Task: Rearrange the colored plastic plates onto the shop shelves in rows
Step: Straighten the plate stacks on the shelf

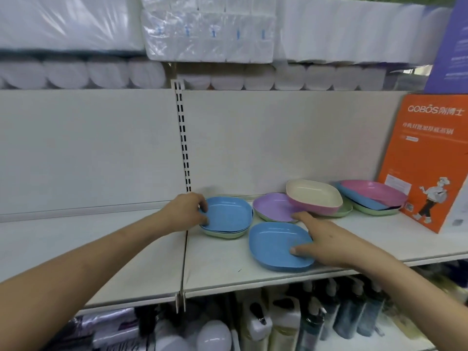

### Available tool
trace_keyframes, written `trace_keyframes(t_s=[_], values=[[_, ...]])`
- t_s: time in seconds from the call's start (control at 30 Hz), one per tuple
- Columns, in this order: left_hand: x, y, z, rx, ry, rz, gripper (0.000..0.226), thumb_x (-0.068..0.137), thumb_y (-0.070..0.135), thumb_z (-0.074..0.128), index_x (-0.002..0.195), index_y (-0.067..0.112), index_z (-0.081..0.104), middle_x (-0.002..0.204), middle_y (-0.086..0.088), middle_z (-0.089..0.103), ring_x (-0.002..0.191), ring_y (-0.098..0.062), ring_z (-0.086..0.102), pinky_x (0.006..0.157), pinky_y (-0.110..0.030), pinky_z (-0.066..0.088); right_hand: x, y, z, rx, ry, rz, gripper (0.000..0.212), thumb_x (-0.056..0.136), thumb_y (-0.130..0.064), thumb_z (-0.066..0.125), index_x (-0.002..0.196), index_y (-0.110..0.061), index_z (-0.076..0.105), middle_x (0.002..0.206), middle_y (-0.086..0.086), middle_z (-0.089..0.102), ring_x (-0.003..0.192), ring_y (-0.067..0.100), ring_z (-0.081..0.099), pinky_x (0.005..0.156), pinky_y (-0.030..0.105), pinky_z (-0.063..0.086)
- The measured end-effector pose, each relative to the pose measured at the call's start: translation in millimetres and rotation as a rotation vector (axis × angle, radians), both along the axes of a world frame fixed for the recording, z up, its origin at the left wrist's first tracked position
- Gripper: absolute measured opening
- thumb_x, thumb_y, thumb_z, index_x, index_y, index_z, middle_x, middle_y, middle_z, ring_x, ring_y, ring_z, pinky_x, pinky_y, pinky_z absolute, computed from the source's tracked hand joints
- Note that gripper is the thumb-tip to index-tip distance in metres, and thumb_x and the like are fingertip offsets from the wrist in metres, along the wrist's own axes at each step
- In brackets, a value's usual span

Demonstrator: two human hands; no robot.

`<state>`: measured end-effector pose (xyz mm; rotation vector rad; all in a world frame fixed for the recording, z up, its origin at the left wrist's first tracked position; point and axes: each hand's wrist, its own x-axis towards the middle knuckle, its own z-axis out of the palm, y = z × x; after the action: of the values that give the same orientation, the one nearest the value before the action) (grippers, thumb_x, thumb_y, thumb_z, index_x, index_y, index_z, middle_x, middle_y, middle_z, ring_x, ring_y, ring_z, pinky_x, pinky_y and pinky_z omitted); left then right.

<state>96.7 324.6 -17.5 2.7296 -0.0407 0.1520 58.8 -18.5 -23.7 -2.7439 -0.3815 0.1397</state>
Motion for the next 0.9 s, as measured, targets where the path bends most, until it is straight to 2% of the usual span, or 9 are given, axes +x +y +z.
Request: trace_keyframes(t_s=[0.07, 0.13, 0.2, 0.3, 0.37, 0.47, 0.63, 0.8, 0.9], values=[[-1, -1, 1, 0.005, -0.002, 0.03, 0.028, 0.083, 0.022, 0.078, 0.109, 0.022, 0.067, 0.097, 0.007, 0.054, 0.086, -0.014, 0.054, 0.062, -0.022, 0.038, -1, -1, 5, -0.024, -0.005, 0.041, 0.082, 0.09, -0.034, 0.07, 0.159, -0.037, 0.023, 0.129, -0.006, 0.059, 0.11, 0.017, 0.059, 0.094, 0.034, 0.048], [-1, -3, 3, 0.028, -0.024, 0.063, 0.029, 0.085, 0.019, 0.073, 0.112, 0.023, 0.067, 0.102, 0.004, 0.057, 0.09, -0.016, 0.055, 0.066, -0.026, 0.04, -1, -3, 7, 0.005, -0.004, 0.071, 0.082, 0.092, -0.019, 0.064, 0.158, -0.042, 0.021, 0.093, -0.012, 0.055, 0.082, 0.012, 0.058, 0.074, 0.029, 0.049], [-3, -4, 6, 0.062, -0.066, 0.078, 0.031, 0.087, 0.016, 0.067, 0.118, 0.022, 0.066, 0.107, 0.003, 0.058, 0.094, -0.017, 0.055, 0.073, -0.028, 0.041, -1, -6, 11, 0.041, 0.008, 0.08, 0.079, 0.092, -0.007, 0.056, 0.154, -0.045, 0.025, 0.079, -0.012, 0.047, 0.064, 0.011, 0.056, 0.057, 0.022, 0.045], [-6, -6, 14, 0.078, -0.126, 0.099, 0.033, 0.091, 0.018, 0.062, 0.123, 0.021, 0.066, 0.109, 0.003, 0.059, 0.097, -0.017, 0.056, 0.08, -0.029, 0.045, -1, -14, 17, 0.079, 0.029, 0.078, 0.069, 0.089, 0.001, 0.044, 0.137, -0.048, 0.038, 0.085, -0.001, 0.057, 0.057, 0.019, 0.066, 0.05, 0.023, 0.049], [-10, -9, 20, 0.085, -0.157, 0.114, 0.031, 0.093, 0.02, 0.06, 0.123, 0.02, 0.067, 0.112, 0.0, 0.062, 0.097, -0.018, 0.057, 0.084, -0.032, 0.049, 0, -18, 19, 0.109, 0.034, 0.06, 0.06, 0.086, 0.003, 0.038, 0.117, -0.047, 0.05, 0.095, 0.006, 0.061, 0.057, 0.022, 0.068, 0.058, 0.038, 0.059], [-17, -14, 25, -0.015, -0.168, 0.148, 0.023, 0.096, 0.018, 0.055, 0.116, 0.018, 0.067, 0.112, -0.003, 0.064, 0.084, -0.019, 0.069, 0.078, -0.033, 0.055, 1, -23, 26, 0.126, -0.009, 0.042, 0.049, 0.085, 0.002, 0.033, 0.093, -0.04, 0.057, 0.098, 0.003, 0.057, 0.06, 0.024, 0.066, 0.063, 0.052, 0.057], [-31, -19, 28, -0.284, -0.159, 0.167, 0.021, 0.097, 0.007, 0.042, 0.105, 0.012, 0.061, 0.098, -0.007, 0.065, 0.063, -0.018, 0.07, 0.055, -0.024, 0.049, 1, -27, 32, 0.173, -0.067, -0.005, 0.053, 0.089, 0.001, 0.028, 0.094, -0.038, 0.064, 0.095, 0.002, 0.055, 0.066, 0.024, 0.052, 0.06, 0.036, 0.042], [-42, -17, 26, -0.638, -0.072, 0.206, 0.031, 0.096, -0.001, 0.04, 0.104, 0.012, 0.066, 0.091, -0.014, 0.063, 0.063, -0.021, 0.06, 0.06, -0.029, 0.049, -5, -27, 34, 0.338, -0.029, 0.057, 0.029, 0.097, -0.022, 0.06, 0.116, -0.044, 0.061, 0.111, -0.007, 0.055, 0.078, 0.015, 0.055, 0.066, 0.029, 0.044], [-55, -15, 28, -0.827, 0.021, 0.191, 0.038, 0.095, -0.005, 0.044, 0.114, 0.015, 0.07, 0.099, -0.013, 0.059, 0.07, -0.021, 0.054, 0.059, -0.028, 0.046, -10, -24, 36, 0.413, 0.013, 0.085, 0.047, 0.086, -0.037, 0.079, 0.124, -0.047, 0.053, 0.112, -0.014, 0.052, 0.08, 0.007, 0.053, 0.067, 0.023, 0.042]])
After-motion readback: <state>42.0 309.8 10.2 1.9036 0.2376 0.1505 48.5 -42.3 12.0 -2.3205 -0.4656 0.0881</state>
